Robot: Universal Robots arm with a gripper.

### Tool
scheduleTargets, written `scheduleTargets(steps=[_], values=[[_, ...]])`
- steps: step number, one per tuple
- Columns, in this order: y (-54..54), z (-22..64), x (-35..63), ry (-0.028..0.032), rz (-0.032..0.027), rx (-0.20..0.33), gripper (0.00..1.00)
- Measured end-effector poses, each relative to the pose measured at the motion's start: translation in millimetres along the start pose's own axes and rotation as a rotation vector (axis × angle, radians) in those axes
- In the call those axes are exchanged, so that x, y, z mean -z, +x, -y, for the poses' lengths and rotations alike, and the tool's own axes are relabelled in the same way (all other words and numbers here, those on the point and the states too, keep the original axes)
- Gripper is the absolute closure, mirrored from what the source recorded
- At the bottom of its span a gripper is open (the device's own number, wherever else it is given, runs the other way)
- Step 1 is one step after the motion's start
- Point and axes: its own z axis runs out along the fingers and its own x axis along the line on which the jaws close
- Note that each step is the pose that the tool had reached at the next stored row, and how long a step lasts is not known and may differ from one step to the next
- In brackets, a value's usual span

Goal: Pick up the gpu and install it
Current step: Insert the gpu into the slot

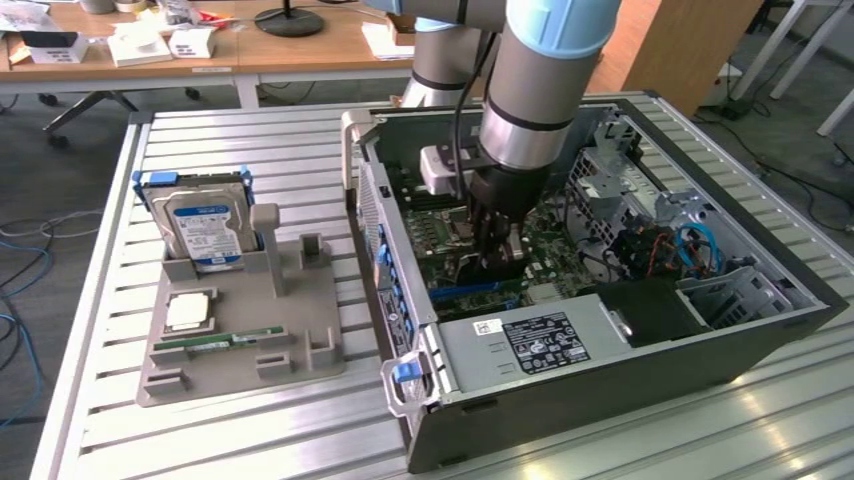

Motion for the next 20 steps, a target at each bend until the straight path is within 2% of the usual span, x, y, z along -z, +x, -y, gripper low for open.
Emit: scheduleTargets(steps=[20], values=[[0.1, 0.0, -3.3, 0.0, -0.0001, 0.0, 0.74]])
